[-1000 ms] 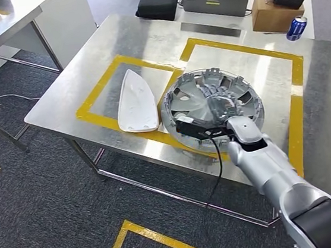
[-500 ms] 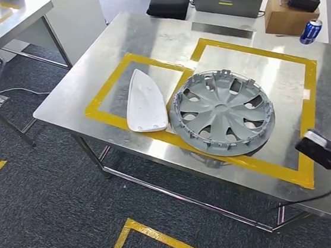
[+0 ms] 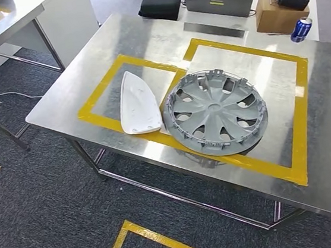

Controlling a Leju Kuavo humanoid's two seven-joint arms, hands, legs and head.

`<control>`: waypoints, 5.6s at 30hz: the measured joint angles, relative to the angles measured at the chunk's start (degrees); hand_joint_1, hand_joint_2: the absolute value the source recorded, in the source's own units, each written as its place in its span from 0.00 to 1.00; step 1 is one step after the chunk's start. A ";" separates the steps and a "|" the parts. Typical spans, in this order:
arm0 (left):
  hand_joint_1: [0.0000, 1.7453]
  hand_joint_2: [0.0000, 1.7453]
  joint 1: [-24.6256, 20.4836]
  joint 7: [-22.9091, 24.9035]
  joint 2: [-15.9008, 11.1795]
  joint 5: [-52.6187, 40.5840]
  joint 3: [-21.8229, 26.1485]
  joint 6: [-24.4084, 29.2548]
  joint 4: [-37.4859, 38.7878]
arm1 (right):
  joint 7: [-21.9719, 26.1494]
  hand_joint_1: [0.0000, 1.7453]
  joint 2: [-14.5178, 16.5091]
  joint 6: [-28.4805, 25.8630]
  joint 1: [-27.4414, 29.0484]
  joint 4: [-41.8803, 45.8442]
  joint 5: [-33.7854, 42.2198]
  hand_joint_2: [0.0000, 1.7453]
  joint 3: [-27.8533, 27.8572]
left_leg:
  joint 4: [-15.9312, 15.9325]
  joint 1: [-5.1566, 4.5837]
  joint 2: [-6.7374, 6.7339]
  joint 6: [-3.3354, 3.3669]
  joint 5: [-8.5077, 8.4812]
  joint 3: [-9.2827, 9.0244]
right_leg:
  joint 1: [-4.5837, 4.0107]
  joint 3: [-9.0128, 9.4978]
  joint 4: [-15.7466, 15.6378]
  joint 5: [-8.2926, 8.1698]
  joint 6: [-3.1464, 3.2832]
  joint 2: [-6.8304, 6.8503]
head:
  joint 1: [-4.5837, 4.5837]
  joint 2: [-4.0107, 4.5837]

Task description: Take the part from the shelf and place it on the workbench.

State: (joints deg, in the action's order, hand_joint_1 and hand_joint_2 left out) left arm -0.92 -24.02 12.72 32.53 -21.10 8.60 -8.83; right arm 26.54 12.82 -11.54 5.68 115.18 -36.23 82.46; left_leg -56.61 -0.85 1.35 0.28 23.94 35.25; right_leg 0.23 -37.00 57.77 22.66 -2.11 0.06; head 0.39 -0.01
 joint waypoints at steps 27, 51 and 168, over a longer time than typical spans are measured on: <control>0.00 0.00 -1.08 -0.11 0.16 -2.19 -1.72 -3.95 0.00 | -36.54 0.00 0.76 -0.70 -6.59 -86.96 -25.29 0.00 4.19 | 0.01 0.25 -0.46 -0.29 -0.10 -0.21 | -0.23 0.04 0.11 -0.23 0.35 -0.48 | 0.02 0.01; 0.00 0.00 -1.76 14.23 -0.31 -7.84 -7.36 -1.41 0.00 | -31.52 0.00 -0.24 2.28 -8.64 -100.69 -41.33 0.00 -7.54 | -0.01 -0.04 -0.46 -0.12 -0.01 -0.20 | 0.10 0.07 0.09 -0.30 0.11 -0.50 | 0.04 -0.01; 0.00 0.00 -2.23 17.05 -0.85 -7.10 -13.17 -3.49 -0.02 | -30.36 0.00 -0.67 4.10 -9.49 -102.96 -36.12 0.00 -11.18 | -3.73 0.71 -4.98 -1.68 7.74 -4.82 | -0.59 3.31 0.23 2.26 1.57 0.77 | -1.14 -0.02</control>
State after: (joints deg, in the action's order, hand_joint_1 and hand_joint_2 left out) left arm -3.16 -6.96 11.87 25.43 -34.28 5.11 -8.85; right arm -3.82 12.15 -7.44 -3.81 12.22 -72.35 71.28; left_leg -60.35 -0.14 -3.63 -1.40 31.68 30.43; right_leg -0.36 -33.69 58.00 24.92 -0.54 0.83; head -0.75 -0.02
